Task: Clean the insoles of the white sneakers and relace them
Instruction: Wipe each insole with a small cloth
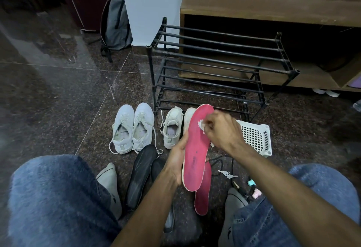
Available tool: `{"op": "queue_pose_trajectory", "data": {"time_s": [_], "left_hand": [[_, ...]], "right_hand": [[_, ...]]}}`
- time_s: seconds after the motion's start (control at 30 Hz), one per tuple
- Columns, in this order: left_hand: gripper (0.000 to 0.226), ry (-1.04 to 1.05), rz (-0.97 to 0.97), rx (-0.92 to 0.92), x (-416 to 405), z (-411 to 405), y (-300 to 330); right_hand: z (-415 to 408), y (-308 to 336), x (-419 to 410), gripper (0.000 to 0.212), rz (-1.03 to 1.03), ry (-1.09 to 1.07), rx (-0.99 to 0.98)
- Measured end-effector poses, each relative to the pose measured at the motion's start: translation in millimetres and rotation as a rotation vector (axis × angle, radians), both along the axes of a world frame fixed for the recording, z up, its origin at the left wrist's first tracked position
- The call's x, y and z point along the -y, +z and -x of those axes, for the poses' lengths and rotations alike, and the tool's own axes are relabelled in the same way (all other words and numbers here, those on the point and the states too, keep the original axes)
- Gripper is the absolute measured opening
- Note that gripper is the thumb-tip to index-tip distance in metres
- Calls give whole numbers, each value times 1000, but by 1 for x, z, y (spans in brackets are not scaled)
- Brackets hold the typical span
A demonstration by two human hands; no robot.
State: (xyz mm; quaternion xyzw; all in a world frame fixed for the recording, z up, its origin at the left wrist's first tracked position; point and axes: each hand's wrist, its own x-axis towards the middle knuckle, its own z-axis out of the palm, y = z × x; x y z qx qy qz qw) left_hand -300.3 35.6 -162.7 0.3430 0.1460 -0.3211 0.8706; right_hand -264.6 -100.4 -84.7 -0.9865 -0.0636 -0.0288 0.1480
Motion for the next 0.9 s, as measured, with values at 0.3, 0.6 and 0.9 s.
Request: {"op": "queue_pose_trajectory", "data": {"time_s": [0.3, 0.6, 0.9], "left_hand": [[62, 94, 84, -77, -3, -8, -2], [69, 155, 207, -124, -2, -9, 5], [64, 207, 243, -120, 7, -13, 14]], "right_hand": [[16, -3, 12, 16, -593, 202, -286], [43, -29, -12, 16, -262, 232, -89], [38, -21, -12, 17, -191, 235, -52]]}}
